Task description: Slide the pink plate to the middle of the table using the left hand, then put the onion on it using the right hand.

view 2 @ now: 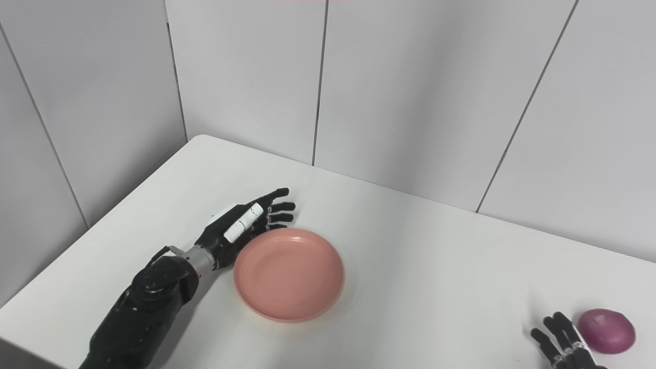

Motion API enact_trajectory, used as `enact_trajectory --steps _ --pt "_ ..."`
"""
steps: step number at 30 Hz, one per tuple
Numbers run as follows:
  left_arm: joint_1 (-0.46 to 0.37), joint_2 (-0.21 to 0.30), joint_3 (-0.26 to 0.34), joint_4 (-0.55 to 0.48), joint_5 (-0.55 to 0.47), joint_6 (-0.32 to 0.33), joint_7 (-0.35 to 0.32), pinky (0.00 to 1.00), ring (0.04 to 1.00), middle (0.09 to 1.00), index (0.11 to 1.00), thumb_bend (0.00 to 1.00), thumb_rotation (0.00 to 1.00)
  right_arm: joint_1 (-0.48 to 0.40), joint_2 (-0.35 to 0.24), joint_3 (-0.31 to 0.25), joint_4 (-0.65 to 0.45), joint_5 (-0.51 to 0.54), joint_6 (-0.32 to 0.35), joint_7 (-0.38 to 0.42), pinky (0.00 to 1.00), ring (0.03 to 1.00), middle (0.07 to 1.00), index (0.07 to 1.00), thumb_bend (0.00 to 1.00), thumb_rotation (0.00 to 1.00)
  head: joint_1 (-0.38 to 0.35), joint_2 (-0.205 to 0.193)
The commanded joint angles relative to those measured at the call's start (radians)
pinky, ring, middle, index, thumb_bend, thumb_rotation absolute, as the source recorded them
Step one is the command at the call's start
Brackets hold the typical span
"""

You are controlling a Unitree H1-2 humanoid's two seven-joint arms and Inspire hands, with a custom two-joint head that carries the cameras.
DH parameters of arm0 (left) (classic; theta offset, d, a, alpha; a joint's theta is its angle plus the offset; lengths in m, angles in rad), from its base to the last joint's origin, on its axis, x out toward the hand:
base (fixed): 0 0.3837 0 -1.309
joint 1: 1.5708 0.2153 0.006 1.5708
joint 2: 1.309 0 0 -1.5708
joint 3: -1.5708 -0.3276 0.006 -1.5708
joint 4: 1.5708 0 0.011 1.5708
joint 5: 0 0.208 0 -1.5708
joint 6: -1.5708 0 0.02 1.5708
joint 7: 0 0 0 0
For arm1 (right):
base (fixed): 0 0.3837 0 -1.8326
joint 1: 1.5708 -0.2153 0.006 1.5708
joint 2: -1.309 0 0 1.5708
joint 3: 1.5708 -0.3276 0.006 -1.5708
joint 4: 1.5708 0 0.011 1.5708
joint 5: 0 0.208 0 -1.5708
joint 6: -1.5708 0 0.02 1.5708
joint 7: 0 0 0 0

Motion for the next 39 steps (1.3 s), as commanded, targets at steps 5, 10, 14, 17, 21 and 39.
enact_trajectory --steps 5,10,14,17,21,39 --pt "-0.009 -0.053 -0.014 -0.045 0.009 -0.003 0.026 0.81 0.841 0.86 0.895 0.93 0.82 0.07 0.065 0.037 0.015 0.007 0.019 -0.013 0.99 0.875 0.928 0.944 0.94 0.99 -0.015 0.007" --pt "0.004 -0.077 -0.03 -0.038 0.016 -0.005 0.028 0.82 0.846 0.861 0.894 0.92 0.81 0.078 0.075 0.051 -0.022 -0.003 0.035 -0.029 1.0 0.894 0.945 0.957 0.92 1.0 -0.029 0.015" --pt "0.015 -0.099 -0.043 -0.032 0.029 -0.001 0.034 0.83 0.847 0.861 0.9 0.92 0.82 0.082 0.085 0.057 -0.046 -0.007 0.046 -0.043 1.0 0.893 0.948 0.967 0.89 1.0 -0.039 0.02" --pt "0.023 -0.113 -0.056 -0.022 0.04 -0.009 0.04 0.82 0.84 0.856 0.9 0.95 0.82 0.085 0.091 0.064 -0.065 -0.015 0.054 -0.052 1.0 0.892 0.946 0.983 0.87 1.0 -0.046 0.023" --pt "0.031 -0.132 -0.069 -0.008 0.045 -0.021 0.041 0.83 0.849 0.862 0.902 0.95 0.81 0.087 0.102 0.074 -0.085 -0.02 0.057 -0.06 1.0 0.9 0.952 0.988 0.84 1.0 -0.061 0.028" --pt "0.066 -0.18 -0.081 -0.065 0.029 0.04 0.077 0.88 0.882 0.895 0.927 0.9 0.82 0.078 0.152 0.134 -0.109 -0.088 0.045 -0.103 1.0 0.903 0.942 0.981 0.89 1.0 -0.236 0.08"
